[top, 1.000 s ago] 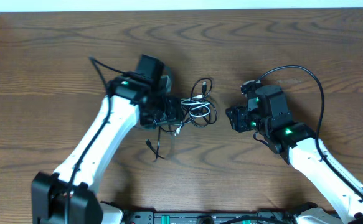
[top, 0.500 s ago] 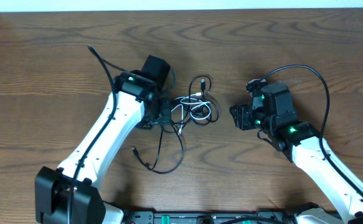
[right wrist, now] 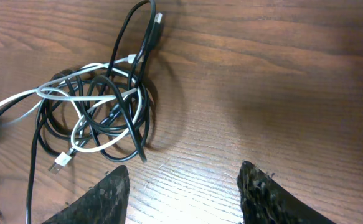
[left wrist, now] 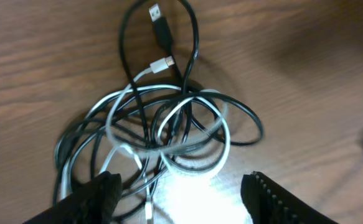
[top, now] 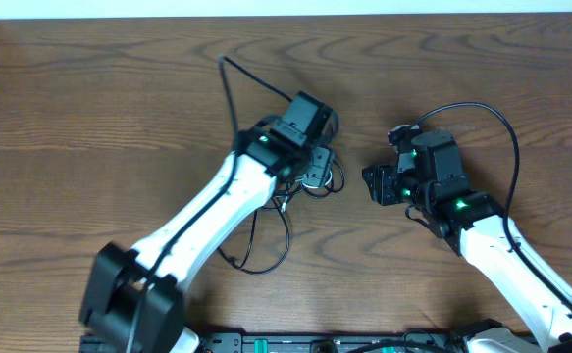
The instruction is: Untangle cables
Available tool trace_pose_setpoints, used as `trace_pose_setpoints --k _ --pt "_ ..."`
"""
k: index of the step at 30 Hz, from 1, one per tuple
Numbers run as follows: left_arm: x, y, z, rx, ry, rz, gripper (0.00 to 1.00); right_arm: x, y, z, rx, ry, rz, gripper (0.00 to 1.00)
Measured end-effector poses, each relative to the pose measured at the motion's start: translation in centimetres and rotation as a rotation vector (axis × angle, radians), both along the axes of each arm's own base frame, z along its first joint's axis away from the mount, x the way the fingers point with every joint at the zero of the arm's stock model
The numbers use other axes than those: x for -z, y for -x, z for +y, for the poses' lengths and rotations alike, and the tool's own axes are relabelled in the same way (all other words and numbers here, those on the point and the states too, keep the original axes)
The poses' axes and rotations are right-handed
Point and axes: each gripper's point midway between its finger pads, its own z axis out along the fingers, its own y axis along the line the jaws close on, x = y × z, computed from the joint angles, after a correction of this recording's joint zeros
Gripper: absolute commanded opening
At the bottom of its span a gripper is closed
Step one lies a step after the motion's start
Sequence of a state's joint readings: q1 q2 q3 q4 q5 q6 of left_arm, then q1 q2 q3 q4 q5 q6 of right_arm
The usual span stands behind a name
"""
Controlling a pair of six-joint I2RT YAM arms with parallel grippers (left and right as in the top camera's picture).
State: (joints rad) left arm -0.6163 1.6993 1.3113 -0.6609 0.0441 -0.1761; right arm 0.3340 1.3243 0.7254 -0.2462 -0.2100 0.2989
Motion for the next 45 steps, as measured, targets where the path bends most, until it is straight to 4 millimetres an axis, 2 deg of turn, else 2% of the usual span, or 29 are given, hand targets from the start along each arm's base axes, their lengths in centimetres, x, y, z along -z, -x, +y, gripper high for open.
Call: trace_pose_setpoints --k 2,4,5,6,7,8,13,16,19,24,31,34,36,40,45 --pt "2.0 -0.5 -0.2 0.005 -0.033 0.018 0.68 0.0 0.0 0.0 0.0 0.0 0.0 0.53" --pt "3.5 -1.0 -0.3 0.008 -0.056 0.027 0.64 0.0 0.0 0.0 0.001 -0.001 0.001 0.53" --pt "4.2 -1.3 -0.3 0.008 -0.061 0.027 0.53 0.0 0.0 0.0 0.002 -0.003 0.001 0.53" --pt "4.6 -1.5 -0.5 0.006 -0.062 0.026 0.31 0.0 0.0 0.0 0.003 -0.003 0.003 0.53" --pt "4.8 -1.7 -0.5 0.009 -0.066 0.023 0.13 0.0 0.0 0.0 0.002 -0.003 0.003 0.53" --pt "4.9 -1.8 -0.6 0.011 -0.066 0.018 0.08 0.0 0.0 0.0 0.002 -0.004 0.003 0.52" --pt "4.4 -2.2 -0.7 0.015 -0.061 -0.006 0.07 -0.1 0.3 0.6 -0.019 -0.03 0.013 0.47" --pt "2.7 -2.1 -0.7 0.014 -0.041 -0.034 0.08 -0.2 0.5 0.9 -0.026 -0.051 0.022 0.44" --pt "-1.2 -2.2 -0.8 0.014 0.018 -0.113 0.08 -0.3 0.5 1.1 -0.014 -0.079 0.035 0.45" --pt "-10.6 -1.7 -0.7 0.013 0.172 -0.317 0.07 -0.6 0.5 1.5 0.003 -0.123 0.052 0.49" --pt "-22.0 -0.6 0.0 -0.004 0.39 -0.603 0.08 -0.8 0.5 1.8 0.007 -0.147 0.055 0.5" --pt "-27.8 0.3 0.7 -0.01 0.507 -0.76 0.07 -0.8 0.5 1.8 0.007 -0.148 0.056 0.51" --pt "-31.7 1.4 1.4 -0.014 0.585 -0.867 0.07 -0.8 0.5 1.8 0.009 -0.149 0.057 0.51" --pt "-38.3 3.4 3.8 -0.059 0.708 -1.064 0.07 -0.8 0.5 1.8 0.009 -0.15 0.057 0.52" --pt "-44.8 5.3 7.4 -0.186 0.836 -1.294 0.08 -0.8 0.5 1.8 0.01 -0.15 0.058 0.52"
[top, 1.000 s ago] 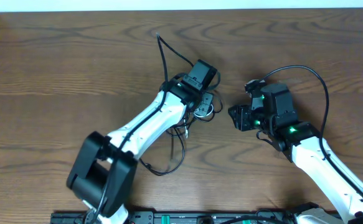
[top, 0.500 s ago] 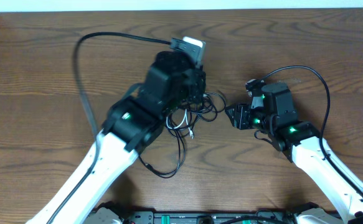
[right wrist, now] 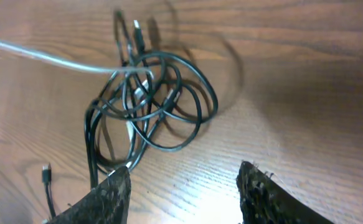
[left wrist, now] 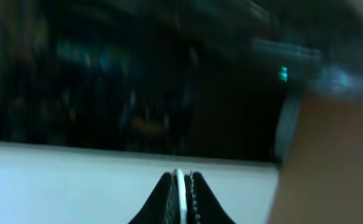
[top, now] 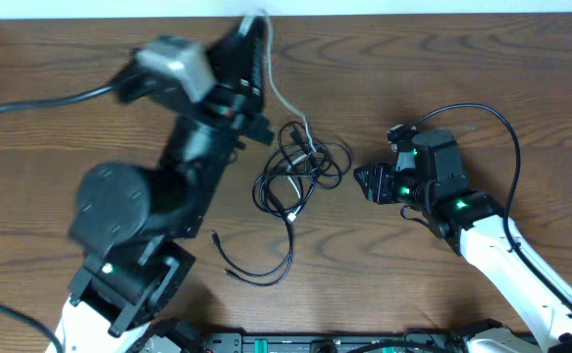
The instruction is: Untangle cables
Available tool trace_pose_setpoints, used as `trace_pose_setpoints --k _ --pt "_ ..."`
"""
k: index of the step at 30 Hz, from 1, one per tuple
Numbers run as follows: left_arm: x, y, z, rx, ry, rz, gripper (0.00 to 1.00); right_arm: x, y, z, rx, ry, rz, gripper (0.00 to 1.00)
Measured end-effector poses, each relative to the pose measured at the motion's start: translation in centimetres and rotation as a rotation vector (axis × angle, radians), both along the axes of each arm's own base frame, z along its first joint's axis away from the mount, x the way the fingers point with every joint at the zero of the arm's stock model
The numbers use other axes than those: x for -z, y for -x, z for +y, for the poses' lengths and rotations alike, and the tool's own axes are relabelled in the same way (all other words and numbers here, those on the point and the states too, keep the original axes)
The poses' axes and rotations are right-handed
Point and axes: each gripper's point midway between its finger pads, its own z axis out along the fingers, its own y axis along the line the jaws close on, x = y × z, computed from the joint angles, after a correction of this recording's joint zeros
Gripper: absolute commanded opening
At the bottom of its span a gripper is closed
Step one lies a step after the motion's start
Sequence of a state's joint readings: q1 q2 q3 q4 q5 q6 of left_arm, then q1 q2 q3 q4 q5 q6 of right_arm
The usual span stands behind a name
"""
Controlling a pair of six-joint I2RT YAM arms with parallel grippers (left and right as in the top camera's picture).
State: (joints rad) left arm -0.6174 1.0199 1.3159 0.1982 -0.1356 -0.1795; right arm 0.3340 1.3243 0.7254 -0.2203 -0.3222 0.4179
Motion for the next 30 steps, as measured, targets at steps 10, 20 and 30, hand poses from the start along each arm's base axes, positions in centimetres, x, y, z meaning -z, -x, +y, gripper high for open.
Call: trace_pose_setpoints --k 10,20,30 --pt "-5.2 2.5 4.7 -0.12 0.212 -0.168 0.07 -0.5 -0.1 0.6 -0.064 -0.001 -0.045 0.6" --pt "-4.6 2.1 4.7 -0.136 0.2 -0.139 0.07 -4.4 -1.4 4.0 -0.321 0.024 -0.377 0.66" --pt "-4.4 2.1 5.1 -0.153 0.202 -0.127 0.07 -0.8 1.3 9.8 -0.599 0.086 -0.435 0.7"
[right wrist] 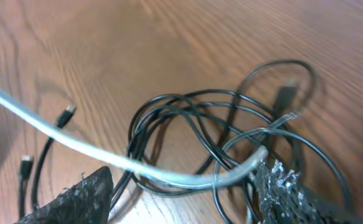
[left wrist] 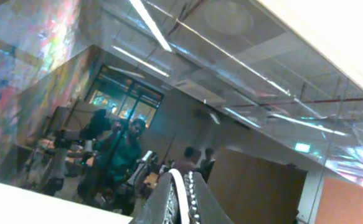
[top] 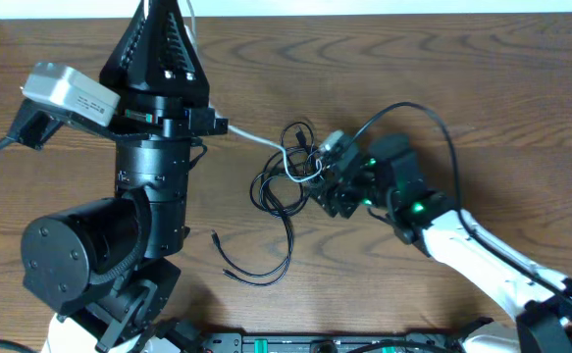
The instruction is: Untangle cables
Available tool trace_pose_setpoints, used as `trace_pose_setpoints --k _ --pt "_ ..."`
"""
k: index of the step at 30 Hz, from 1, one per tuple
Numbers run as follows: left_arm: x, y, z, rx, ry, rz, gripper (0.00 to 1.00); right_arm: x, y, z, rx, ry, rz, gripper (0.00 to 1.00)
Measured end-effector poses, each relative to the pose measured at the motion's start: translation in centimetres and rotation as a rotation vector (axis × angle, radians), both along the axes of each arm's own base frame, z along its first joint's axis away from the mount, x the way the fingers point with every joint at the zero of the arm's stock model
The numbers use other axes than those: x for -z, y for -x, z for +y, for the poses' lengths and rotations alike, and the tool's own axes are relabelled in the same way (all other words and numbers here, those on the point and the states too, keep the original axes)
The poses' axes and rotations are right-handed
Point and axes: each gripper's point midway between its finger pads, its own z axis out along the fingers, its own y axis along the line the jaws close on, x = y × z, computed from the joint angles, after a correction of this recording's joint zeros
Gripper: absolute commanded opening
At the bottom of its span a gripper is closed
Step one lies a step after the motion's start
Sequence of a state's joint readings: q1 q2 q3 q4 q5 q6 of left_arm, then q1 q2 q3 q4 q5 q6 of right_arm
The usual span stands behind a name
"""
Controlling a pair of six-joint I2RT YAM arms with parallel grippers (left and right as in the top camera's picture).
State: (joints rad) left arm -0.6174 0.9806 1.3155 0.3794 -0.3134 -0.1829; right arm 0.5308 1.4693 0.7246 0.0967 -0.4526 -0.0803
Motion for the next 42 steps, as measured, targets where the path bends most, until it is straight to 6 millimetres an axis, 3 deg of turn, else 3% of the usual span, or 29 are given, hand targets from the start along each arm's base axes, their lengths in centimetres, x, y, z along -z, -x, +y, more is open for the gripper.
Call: trace_pose_setpoints --k 5,12,13,14,15,16,21,23,25,30,35,38,42 --pt "0.5 -0.3 -0.1 -0.006 -0.012 0.023 0.08 0.5 -0.9 0.4 0.009 0.045 -0.074 0.72" --pt "0.6 -0.4 -0.1 -0.006 -0.015 0.027 0.07 -0.6 -2.3 0.3 0.033 0.058 -0.178 0.7" --pt "0.6 -0.4 -0.1 -0.006 -0.015 0.028 0.08 -0.9 -2.5 0.4 0.034 0.052 -0.193 0.65" --pt "0.6 -0.4 -0.1 -0.006 -0.015 0.028 0.07 -1.1 -2.6 0.6 0.032 0.046 -0.206 0.51" --pt "0.6 -0.4 -0.1 -0.006 -0.015 0.028 0.08 -1.2 -2.7 0.8 0.027 0.044 -0.222 0.09" --pt "0.6 -0.4 -0.1 -0.006 -0.015 0.028 0.07 -1.1 -2.7 1.0 0.024 0.042 -0.223 0.01" --pt "1.5 -0.8 -0.4 -0.006 -0.04 0.064 0.07 -2.2 -3.2 1.4 0.044 -0.002 -0.246 0.01" --pt "2.5 -1.3 -0.7 -0.007 -0.072 0.109 0.08 -3.5 -3.2 1.3 0.065 -0.033 -0.252 0.01" --pt "4.2 -1.9 -1.2 -0.007 -0.117 0.173 0.08 -6.0 -3.1 0.9 0.087 -0.081 -0.281 0.01" --pt "9.6 -3.5 -1.6 -0.034 -0.231 0.384 0.08 -16.8 -1.7 -2.1 0.163 -0.26 -0.468 0.01" --pt "14.4 -4.4 -1.9 -0.037 -0.284 0.562 0.08 -23.8 0.3 -6.0 0.231 -0.362 -0.629 0.01" --pt "17.3 -4.9 -2.5 -0.024 -0.313 0.665 0.08 -25.5 0.5 -8.0 0.28 -0.376 -0.678 0.01" --pt "20.5 -5.3 -4.3 0.058 -0.357 0.768 0.24 -25.3 -0.9 -10.6 0.372 -0.345 -0.683 0.01"
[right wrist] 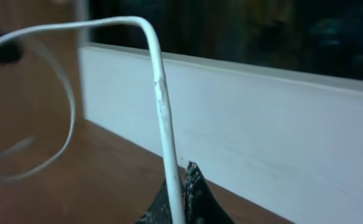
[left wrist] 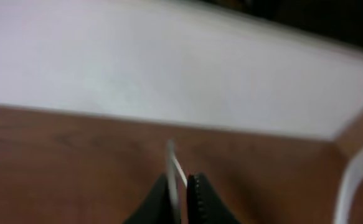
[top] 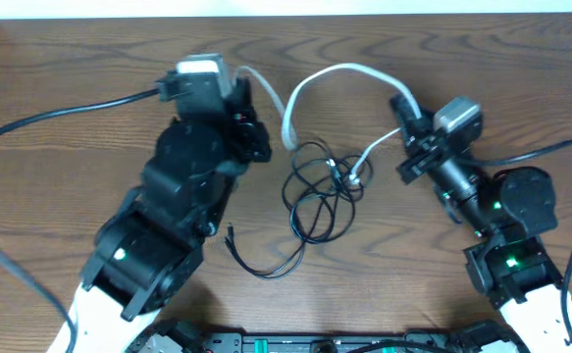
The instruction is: Untangle cables
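A white cable [top: 339,71] arcs above the table between both grippers. My left gripper [top: 244,83] is shut on one stretch of it, seen thin between the jaws in the left wrist view [left wrist: 178,182]. My right gripper [top: 404,104] is shut on another stretch [right wrist: 176,186], and the white cable [right wrist: 159,93] rises from its jaws and bends left. A further white length drops to the black cable tangle [top: 317,196] on the wood, where it is still threaded through the loops.
A separate thin black cable [top: 266,263] lies curved on the table in front of the tangle. The left arm's thick black lead [top: 60,113] crosses the left side. The wooden table [top: 521,59] ends at a white wall at the back.
My right gripper was open and low at the tangle; now it is raised and shut on the white cable. My left gripper, still shut on the cable, has come lower and nearer the tangle.
Both grippers stood open on either side of the tangle lying on the table. Then my left gripper was shut on the white cable and lifted high, dragging the tangle. The right gripper moved in open at the tangle, and now both hold the white cable aloft.
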Available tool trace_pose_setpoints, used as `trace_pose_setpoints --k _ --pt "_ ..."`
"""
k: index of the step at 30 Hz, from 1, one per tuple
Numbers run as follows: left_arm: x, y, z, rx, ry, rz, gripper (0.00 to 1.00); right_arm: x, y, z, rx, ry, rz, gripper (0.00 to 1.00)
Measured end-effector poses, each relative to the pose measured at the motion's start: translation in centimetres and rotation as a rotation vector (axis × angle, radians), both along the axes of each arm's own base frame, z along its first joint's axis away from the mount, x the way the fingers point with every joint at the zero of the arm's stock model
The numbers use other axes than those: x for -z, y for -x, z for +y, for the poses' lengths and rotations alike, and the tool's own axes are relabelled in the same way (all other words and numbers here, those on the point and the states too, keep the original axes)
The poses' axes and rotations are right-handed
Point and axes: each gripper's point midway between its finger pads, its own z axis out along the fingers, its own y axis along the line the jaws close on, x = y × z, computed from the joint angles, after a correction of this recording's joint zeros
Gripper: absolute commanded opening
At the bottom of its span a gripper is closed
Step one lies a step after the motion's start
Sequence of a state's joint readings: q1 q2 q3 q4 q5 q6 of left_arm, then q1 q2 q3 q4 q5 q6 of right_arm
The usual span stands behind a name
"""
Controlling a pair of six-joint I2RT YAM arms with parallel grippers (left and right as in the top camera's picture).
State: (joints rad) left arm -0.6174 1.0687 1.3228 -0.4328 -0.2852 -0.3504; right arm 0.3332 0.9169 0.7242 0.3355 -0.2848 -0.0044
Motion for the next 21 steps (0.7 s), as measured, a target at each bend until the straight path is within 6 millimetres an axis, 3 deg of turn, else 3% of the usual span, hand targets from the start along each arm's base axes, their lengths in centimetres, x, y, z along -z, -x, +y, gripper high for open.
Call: trace_pose_setpoints --k 4,8,11,17,19,21 --pt "3.5 -0.3 -3.0 0.123 -0.015 0.122 0.26 0.3 -1.5 -3.1 0.09 -0.046 0.04 0.01" --pt "6.8 -1.0 -5.4 0.208 -0.037 0.229 0.13 -0.3 -1.9 -4.7 0.043 -0.187 0.101 0.01" --pt "9.1 -1.3 -6.7 0.251 -0.049 0.299 0.13 0.5 -1.9 -3.8 -0.064 -0.278 0.207 0.01" --pt "10.7 -0.7 -8.5 0.341 -0.034 0.368 0.12 4.1 -4.3 -1.8 -0.149 -0.275 0.307 0.01" --pt "11.3 -0.2 -8.5 0.353 -0.041 0.399 0.11 3.0 -5.1 -1.6 -0.174 -0.289 0.222 0.01" --pt "12.0 0.4 -8.4 0.363 -0.051 0.436 0.11 0.7 -5.1 -1.7 -0.199 -0.317 0.085 0.01"
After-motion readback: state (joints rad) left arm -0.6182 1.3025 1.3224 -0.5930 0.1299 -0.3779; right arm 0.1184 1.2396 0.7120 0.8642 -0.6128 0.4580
